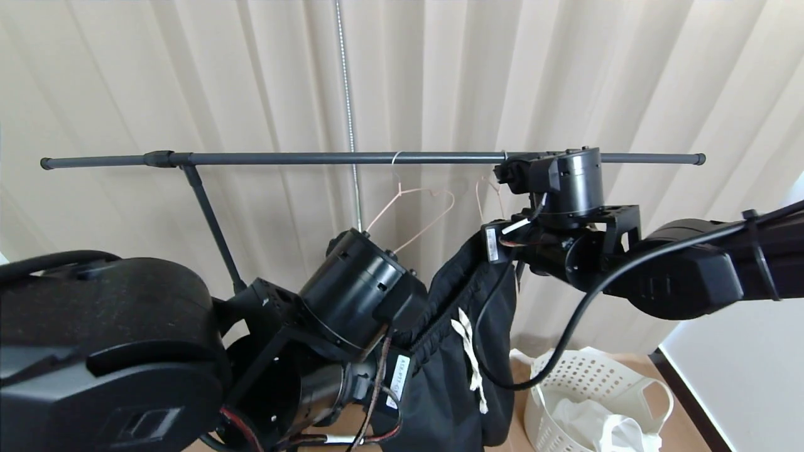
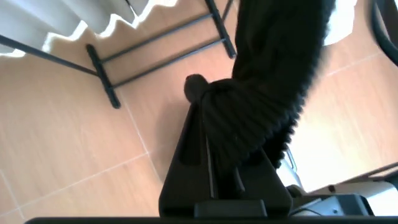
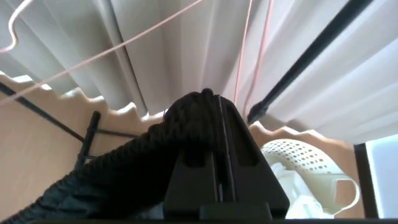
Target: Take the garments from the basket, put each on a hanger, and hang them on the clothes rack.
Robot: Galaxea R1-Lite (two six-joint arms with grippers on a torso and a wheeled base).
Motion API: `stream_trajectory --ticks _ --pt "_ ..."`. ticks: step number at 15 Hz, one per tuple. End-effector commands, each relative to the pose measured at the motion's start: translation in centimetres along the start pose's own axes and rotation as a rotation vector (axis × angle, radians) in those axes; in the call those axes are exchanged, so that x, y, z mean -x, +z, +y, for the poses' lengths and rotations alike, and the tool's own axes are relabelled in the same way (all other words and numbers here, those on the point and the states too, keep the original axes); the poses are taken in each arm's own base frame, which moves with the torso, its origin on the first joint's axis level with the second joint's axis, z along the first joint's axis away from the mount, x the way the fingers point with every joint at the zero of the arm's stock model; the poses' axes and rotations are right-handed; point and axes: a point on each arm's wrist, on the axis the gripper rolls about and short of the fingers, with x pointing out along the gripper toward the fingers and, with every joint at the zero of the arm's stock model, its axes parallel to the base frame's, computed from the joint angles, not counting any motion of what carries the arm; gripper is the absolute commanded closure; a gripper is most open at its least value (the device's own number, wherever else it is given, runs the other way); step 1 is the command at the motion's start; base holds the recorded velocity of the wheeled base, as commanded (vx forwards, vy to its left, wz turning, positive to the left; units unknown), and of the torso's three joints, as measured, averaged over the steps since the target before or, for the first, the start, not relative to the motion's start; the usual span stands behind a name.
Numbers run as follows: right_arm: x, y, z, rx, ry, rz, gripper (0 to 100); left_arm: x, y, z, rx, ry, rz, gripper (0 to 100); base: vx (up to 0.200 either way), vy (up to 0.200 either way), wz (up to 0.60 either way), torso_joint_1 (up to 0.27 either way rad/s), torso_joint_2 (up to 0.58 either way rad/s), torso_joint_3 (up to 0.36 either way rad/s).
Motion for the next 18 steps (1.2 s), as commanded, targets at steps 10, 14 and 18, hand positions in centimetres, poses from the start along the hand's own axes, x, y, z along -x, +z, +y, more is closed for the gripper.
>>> stream_trajectory --ticks 10,14,18 --pt "0.0 0.3 -2.0 -0.213 -0.038 -0.013 100 -1.4 0.7 -1.4 0.186 -0.027 -0.046 100 0.0 0.0 0.0 0.0 0.0 0.0" --pt "2.6 0.1 -4.3 -0.244 -0.078 -0.015 100 -2.4 4.8 3.0 0.304 0.081 -0.138 100 0.0 0.0 0.0 0.0 0.0 0.0" --pt "7.2 0.1 -6.2 -0.092 -0.078 0.014 100 -2.5 7.8 3.4 0.315 0.082 -0.213 100 0.0 0.0 0.0 0.0 0.0 0.0"
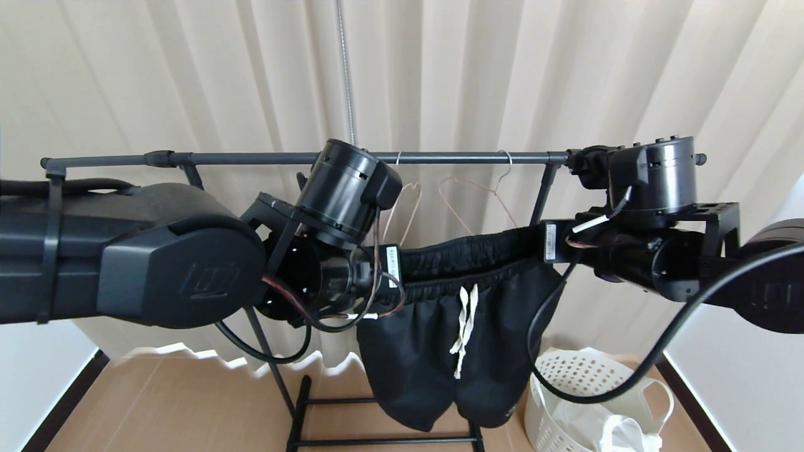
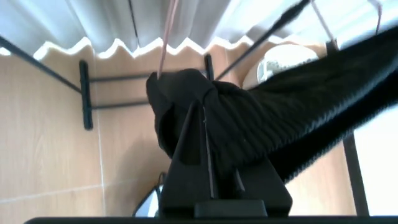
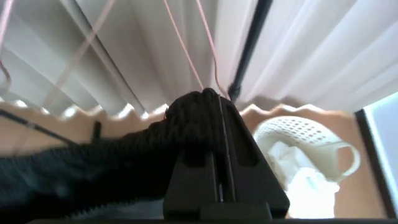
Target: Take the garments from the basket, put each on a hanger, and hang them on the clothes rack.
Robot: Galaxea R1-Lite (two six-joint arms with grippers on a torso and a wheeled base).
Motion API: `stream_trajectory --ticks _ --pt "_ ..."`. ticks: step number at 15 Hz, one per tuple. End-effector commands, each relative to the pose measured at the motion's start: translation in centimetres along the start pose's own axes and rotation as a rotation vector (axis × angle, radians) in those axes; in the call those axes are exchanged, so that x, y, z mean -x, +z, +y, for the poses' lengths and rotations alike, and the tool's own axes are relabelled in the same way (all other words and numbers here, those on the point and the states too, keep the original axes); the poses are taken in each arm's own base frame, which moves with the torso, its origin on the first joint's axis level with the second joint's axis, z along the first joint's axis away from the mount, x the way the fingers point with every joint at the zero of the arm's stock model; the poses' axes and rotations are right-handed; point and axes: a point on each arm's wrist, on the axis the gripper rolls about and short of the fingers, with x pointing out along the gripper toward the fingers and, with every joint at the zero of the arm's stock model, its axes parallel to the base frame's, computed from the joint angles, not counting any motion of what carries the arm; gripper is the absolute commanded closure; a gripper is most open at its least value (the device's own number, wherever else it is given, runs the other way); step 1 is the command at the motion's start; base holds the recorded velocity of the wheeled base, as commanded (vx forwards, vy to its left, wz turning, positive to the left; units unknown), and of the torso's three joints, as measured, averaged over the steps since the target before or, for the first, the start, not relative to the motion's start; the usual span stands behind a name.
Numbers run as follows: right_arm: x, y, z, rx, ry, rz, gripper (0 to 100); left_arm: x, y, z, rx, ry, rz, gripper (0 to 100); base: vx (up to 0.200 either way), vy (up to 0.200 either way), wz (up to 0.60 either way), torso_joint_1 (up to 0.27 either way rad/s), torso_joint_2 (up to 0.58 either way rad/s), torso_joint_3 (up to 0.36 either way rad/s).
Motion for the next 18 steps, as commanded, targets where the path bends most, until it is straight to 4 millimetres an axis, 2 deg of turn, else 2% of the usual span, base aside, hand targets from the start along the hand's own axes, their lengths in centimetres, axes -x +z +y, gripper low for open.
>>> stream_trajectory --ticks 1,4,9,10,16,18 --pt "3.7 0.0 -1.5 0.069 0.017 -0.009 100 -0.6 1.2 -0.4 0.006 0.0 -0.032 100 0.0 0.0 0.0 0.0 0.0 0.0" --pt "5.0 -1.4 -0.8 0.145 0.059 0.024 100 -0.8 1.9 -1.1 0.012 -0.014 -0.055 100 0.0 0.0 0.0 0.0 0.0 0.0" --pt "5.0 -2.5 -0.8 0.193 0.064 0.059 100 -0.5 2.7 -1.4 0.016 -0.008 -0.093 100 0.0 0.0 0.0 0.0 0.0 0.0" --pt "5.1 -2.7 -0.9 0.208 0.065 0.063 0 -0.4 2.9 -1.5 0.013 -0.011 -0.099 100 0.0 0.0 0.0 0.0 0.0 0.0" --pt "5.7 -5.7 -2.2 0.427 0.1 0.136 0 0.1 3.1 -2.2 0.009 -0.018 -0.121 100 0.0 0.0 0.0 0.0 0.0 0.0" --pt "5.9 -7.1 -2.5 0.5 0.188 0.179 0 0.4 3.6 -2.3 0.019 -0.025 -0.141 100 0.0 0.0 0.0 0.0 0.0 0.0"
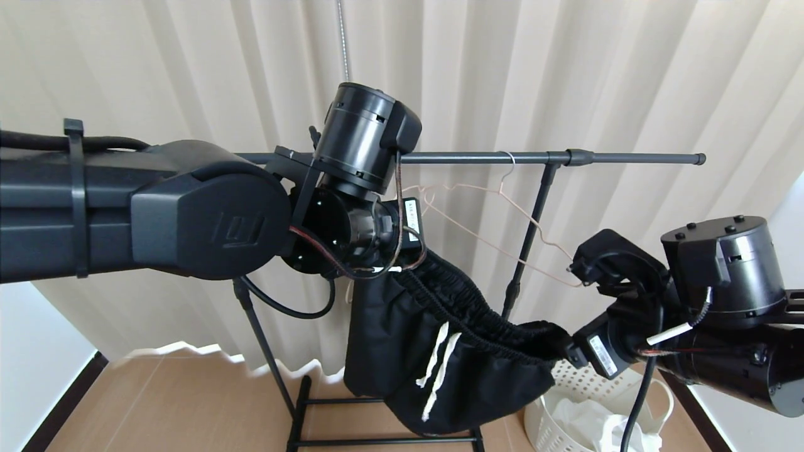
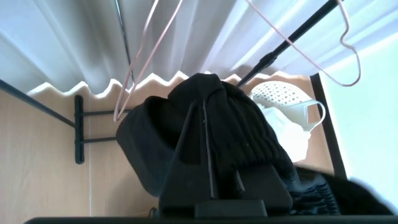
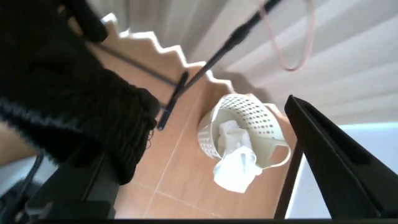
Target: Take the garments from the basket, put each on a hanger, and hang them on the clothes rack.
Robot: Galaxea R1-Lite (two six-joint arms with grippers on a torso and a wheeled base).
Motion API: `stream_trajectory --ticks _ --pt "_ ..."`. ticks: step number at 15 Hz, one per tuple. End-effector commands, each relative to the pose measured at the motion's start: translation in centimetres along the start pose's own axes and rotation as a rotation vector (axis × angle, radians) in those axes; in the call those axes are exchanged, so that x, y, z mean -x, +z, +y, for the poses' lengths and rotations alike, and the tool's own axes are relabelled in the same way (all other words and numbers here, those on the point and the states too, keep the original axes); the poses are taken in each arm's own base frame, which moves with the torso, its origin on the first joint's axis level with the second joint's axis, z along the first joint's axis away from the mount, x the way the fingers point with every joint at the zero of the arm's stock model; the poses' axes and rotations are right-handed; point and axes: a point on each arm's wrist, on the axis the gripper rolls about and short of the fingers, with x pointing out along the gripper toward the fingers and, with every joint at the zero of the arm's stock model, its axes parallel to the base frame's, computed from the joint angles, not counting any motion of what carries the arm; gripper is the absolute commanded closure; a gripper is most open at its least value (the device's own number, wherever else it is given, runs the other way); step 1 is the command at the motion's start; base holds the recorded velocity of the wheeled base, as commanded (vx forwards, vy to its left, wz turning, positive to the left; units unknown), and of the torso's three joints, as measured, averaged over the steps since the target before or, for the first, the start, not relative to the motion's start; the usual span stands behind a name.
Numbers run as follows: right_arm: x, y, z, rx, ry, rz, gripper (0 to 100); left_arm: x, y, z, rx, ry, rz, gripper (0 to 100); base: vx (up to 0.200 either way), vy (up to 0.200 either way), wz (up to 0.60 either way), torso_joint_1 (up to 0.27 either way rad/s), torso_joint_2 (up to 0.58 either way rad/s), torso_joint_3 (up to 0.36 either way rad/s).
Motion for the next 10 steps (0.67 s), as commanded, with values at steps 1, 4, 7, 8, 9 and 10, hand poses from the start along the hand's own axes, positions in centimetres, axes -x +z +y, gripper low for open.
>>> stream_trajectory --ticks 1,4,7,8,9,10 --pt "0.3 -1.1 0.2 0.031 0.068 0.012 0 0.3 0.6 -0.2 0.011 -0.004 -0.023 100 0.0 0.0 0.0 0.0 0.0 0.0" --pt "0.4 -1.8 0.7 0.049 0.23 0.009 0 0.6 1.1 -0.3 0.014 -0.002 -0.046 100 0.0 0.0 0.0 0.0 0.0 0.0" --pt "0.2 -2.3 1.2 0.069 0.391 -0.029 0 0.7 1.1 -0.5 -0.018 -0.005 -0.047 100 0.0 0.0 0.0 0.0 0.0 0.0" --pt "0.1 -2.2 1.3 0.065 0.408 -0.053 0 0.7 1.0 -0.5 -0.031 -0.005 -0.046 100 0.0 0.0 0.0 0.0 0.0 0.0" --pt "-0.1 -1.9 1.4 0.056 0.418 -0.084 0 0.9 0.8 -0.8 -0.038 -0.015 -0.042 100 0.0 0.0 0.0 0.0 0.0 0.0" --pt "-0.2 -1.8 1.5 0.046 0.435 -0.097 0 1.0 0.7 -1.0 -0.047 -0.021 -0.042 100 0.0 0.0 0.0 0.0 0.0 0.0"
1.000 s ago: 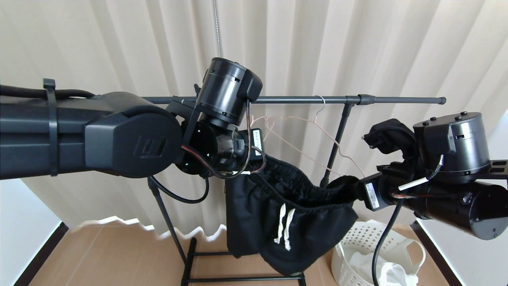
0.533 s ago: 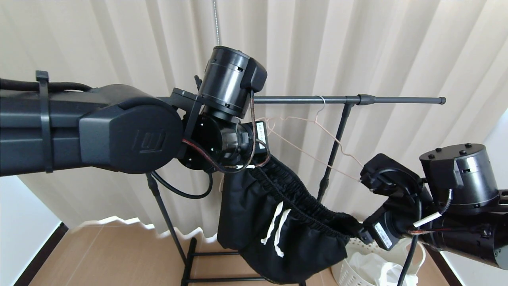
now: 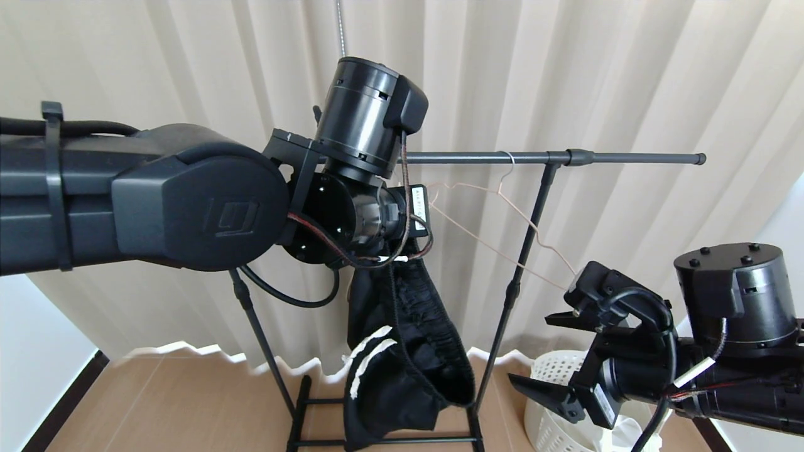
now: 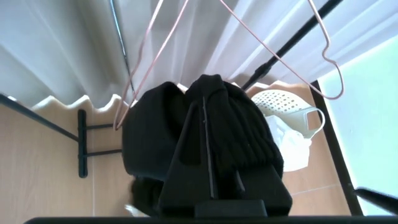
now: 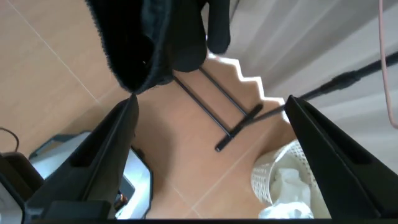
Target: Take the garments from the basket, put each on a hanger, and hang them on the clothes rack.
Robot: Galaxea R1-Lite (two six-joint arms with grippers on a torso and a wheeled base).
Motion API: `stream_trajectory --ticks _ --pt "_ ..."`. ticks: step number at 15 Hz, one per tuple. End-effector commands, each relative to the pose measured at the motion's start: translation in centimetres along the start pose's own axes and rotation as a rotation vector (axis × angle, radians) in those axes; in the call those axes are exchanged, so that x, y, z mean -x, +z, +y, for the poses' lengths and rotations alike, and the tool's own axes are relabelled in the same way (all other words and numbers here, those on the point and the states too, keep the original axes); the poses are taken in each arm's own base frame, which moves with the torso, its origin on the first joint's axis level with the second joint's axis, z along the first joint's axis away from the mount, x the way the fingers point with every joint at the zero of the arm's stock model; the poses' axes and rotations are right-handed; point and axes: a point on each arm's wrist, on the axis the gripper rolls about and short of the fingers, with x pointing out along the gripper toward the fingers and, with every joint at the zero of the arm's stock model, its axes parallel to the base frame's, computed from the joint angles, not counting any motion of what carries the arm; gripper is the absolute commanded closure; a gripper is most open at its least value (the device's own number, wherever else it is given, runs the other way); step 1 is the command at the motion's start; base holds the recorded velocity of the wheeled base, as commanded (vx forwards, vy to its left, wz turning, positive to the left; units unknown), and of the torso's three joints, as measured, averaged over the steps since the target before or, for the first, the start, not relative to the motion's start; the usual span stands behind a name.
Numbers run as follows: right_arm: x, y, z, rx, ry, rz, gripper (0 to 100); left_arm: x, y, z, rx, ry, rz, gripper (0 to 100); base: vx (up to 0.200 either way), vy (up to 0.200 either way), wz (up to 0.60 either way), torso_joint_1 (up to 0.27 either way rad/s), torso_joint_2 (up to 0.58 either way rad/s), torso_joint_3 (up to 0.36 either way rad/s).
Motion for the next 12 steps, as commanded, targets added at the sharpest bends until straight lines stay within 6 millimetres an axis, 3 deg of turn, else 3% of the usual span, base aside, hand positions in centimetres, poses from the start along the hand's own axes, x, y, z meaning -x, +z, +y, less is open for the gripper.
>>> stream_trajectory --ticks 1,5,11,12 --pt "-0.5 -0.1 0.3 -0.018 0.036 -0.008 0 0.3 -0.1 -0.2 -0.012 -0.009 0.001 100 0.0 0.0 0.0 0.0 0.0 0.0" --pt "-2.7 0.7 1.7 -0.147 0.094 -0.062 0 0.8 -0.2 -0.7 -0.047 -0.027 0.0 100 0.0 0.0 0.0 0.0 0.0 0.0" --pt "-3.5 0.6 1.1 -0.16 0.069 -0.073 0 2.0 -0.4 -1.6 -0.085 -0.067 -0.007 100 0.0 0.0 0.0 0.0 0.0 0.0" --pt "-4.0 0.4 0.3 -0.179 0.045 -0.059 0 2.1 -0.5 -1.7 -0.089 -0.07 -0.006 100 0.0 0.0 0.0 0.0 0.0 0.0"
